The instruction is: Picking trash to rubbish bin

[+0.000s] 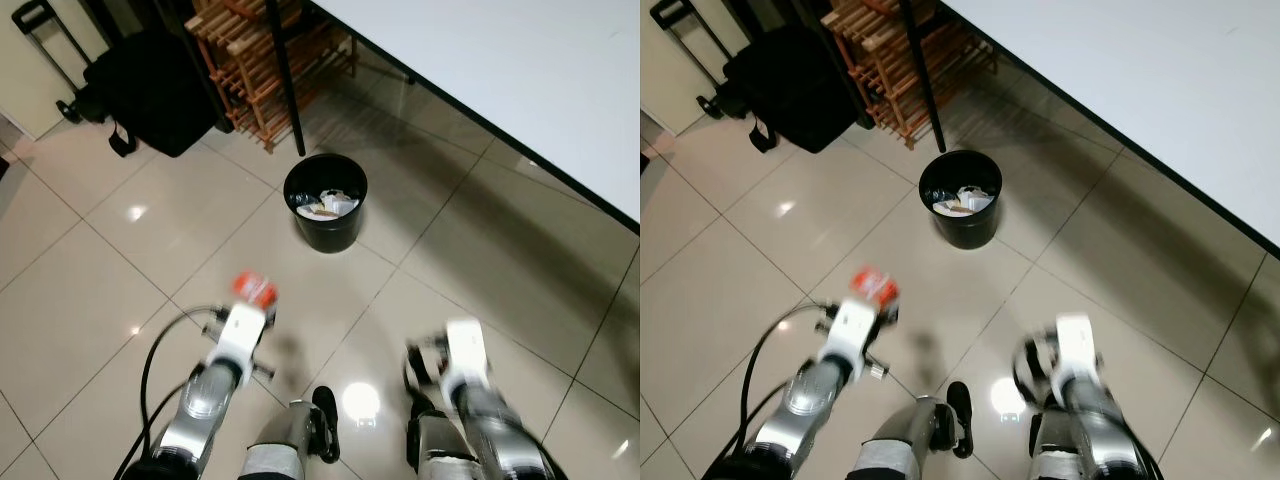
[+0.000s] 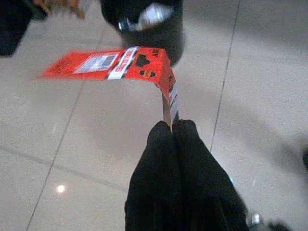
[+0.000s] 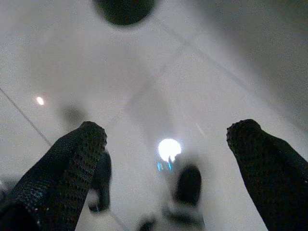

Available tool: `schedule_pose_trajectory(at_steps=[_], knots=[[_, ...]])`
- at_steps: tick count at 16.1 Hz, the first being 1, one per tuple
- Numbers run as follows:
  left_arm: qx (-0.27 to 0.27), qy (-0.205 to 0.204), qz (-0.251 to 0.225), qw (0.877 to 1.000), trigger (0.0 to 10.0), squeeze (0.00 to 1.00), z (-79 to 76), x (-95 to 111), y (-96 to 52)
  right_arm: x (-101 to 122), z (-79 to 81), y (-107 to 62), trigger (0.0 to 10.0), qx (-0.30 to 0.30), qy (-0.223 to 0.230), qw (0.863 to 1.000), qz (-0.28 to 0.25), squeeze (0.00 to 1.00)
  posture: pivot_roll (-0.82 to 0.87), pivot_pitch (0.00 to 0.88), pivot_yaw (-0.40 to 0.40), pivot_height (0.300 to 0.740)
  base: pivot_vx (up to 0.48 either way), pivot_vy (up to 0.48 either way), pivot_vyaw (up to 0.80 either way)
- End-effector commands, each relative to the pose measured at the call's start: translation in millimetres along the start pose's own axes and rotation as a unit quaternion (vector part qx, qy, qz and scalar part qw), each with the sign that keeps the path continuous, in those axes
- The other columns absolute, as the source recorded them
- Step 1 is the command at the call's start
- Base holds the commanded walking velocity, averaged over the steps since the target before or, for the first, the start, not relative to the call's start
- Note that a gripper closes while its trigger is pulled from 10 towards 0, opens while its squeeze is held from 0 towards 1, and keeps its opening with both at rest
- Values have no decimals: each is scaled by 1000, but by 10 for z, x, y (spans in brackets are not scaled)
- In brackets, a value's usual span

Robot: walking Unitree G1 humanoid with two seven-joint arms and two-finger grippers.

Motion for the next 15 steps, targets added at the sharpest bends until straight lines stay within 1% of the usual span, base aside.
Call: schedule_pose_trajectory(at_steps=[1,3,4,5,6,7,13,15], knots=[[2,11,37,999,10000,0,28,-250,-95,-160,35,-46,10000,0,6,1000,17,0,14,264,141,740,0,0,0],[4,7,82,997,10000,0,40,-501,-179,-397,18,-104,10000,-5,10,999,53,0,15,261,141,740,0,0,0],[5,5,90,996,10000,0,43,-541,-196,-438,14,-116,10000,-7,10,998,60,0,15,261,141,740,0,0,0],[11,4,108,994,10000,0,62,-648,-240,-537,5,-141,10000,-11,11,997,76,0,21,257,141,740,0,0,0],[22,0,131,991,10000,0,95,-765,-296,-632,5,-170,10000,-11,11,995,93,0,25,274,139,740,0,0,0],[30,9,151,988,10000,0,132,-859,-352,-688,1,-190,10000,-12,9,994,104,0,28,284,136,740,0,0,0],[40,17,151,988,10000,0,203,-865,-362,-649,-9,-164,10000,-11,14,995,94,0,37,309,121,740,0,0,0],[55,22,151,987,10000,0,251,-859,-362,-646,-6,-161,10000,-13,15,995,93,0,34,312,121,740,368,0,0]])
Point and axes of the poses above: a point about 5 cm out from each wrist's last joint towards the gripper, its own y axis pointing out of the wrist towards the gripper, its own x axis along the axis of the wrist's last joint, z = x × y, the point moved 4 cm from there along y, pointing out of the wrist towards the gripper, and after that the axes turned 10 degrees about -y, right-handed, at the moved point
